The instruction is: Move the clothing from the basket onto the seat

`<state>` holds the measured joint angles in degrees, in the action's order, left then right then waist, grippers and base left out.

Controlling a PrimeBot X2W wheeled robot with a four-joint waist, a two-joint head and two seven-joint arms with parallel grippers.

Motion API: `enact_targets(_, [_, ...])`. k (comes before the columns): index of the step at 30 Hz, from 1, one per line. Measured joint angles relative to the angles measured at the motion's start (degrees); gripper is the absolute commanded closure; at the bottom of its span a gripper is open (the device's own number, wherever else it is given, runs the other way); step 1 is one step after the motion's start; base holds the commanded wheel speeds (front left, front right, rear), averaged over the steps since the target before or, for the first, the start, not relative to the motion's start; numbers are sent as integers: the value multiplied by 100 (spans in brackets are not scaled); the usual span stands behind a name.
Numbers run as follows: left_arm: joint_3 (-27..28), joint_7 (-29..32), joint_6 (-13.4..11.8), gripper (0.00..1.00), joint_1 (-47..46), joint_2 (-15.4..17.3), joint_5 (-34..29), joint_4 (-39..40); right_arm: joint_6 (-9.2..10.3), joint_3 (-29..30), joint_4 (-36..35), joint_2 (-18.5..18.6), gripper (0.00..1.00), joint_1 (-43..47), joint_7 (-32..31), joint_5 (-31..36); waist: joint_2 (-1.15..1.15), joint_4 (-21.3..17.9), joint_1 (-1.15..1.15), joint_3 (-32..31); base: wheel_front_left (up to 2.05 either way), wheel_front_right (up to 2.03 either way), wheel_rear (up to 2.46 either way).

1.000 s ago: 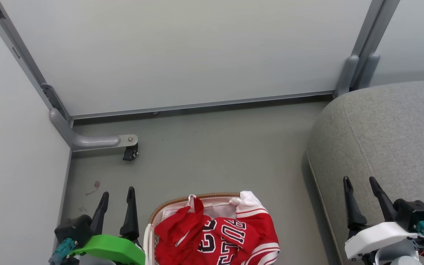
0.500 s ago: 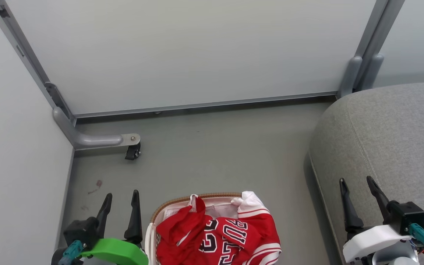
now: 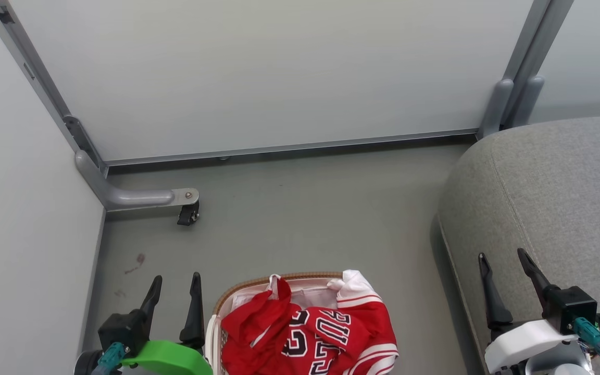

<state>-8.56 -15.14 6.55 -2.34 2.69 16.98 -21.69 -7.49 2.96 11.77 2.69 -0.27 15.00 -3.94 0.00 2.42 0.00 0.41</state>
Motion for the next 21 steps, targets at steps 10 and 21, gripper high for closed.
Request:
enact_targets(10, [-11,0,-2,0,0,0,0,-21,0,4,-8,0,0,0,0,0,0,-3,0,10,0,0,0])
enact_targets(21, [-33,0,-1,0,-12,1,1,-26,-1,7,-52,1,0,-3,0,0,0,-34,0,110,0,0,0])
